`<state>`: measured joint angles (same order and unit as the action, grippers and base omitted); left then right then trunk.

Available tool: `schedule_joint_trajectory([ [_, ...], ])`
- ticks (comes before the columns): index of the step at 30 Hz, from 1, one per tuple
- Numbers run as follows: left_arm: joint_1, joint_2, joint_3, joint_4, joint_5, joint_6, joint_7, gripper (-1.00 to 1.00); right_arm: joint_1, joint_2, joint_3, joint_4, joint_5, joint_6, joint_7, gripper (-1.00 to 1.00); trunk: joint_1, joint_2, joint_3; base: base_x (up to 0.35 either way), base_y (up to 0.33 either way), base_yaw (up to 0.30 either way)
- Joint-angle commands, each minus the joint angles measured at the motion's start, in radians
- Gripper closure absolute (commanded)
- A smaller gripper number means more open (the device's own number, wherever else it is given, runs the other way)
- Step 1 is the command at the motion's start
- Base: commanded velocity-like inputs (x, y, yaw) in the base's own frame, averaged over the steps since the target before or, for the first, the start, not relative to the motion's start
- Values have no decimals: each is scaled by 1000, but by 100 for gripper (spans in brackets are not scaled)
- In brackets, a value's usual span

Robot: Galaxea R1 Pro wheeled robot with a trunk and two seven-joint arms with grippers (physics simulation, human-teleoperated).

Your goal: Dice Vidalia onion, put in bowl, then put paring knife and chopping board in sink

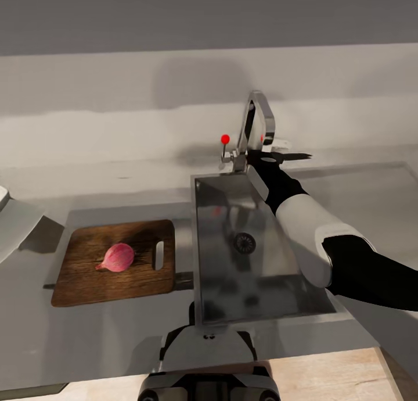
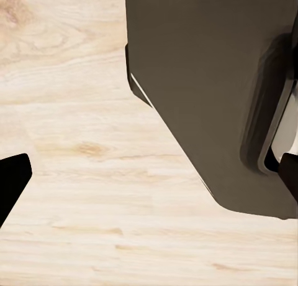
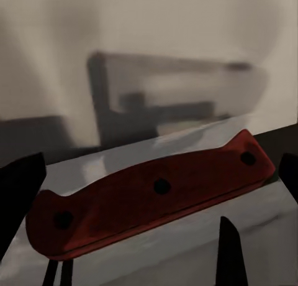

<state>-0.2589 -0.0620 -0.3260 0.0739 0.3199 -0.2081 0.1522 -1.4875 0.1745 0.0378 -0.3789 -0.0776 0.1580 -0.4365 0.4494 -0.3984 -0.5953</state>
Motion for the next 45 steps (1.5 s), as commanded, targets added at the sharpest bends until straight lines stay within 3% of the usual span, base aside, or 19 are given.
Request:
schedule_joint_trajectory([
  [1,-1,-1,-8,4,7,-7,1,-100,-1,0,5,-2,-11,3,-4,-100,1,-2,-1,36,0,0],
  [39,-1,-1,-8,4,7,-7,1,-100,-1,0,12,63,-8,-2,5,-100,1,-2,-1,1,0,0],
  [45,-1,-1,-8,4,7,-7,1,-100,-1,0,20,47,-7,3,66,-100,1,-2,-1,0,0,0],
])
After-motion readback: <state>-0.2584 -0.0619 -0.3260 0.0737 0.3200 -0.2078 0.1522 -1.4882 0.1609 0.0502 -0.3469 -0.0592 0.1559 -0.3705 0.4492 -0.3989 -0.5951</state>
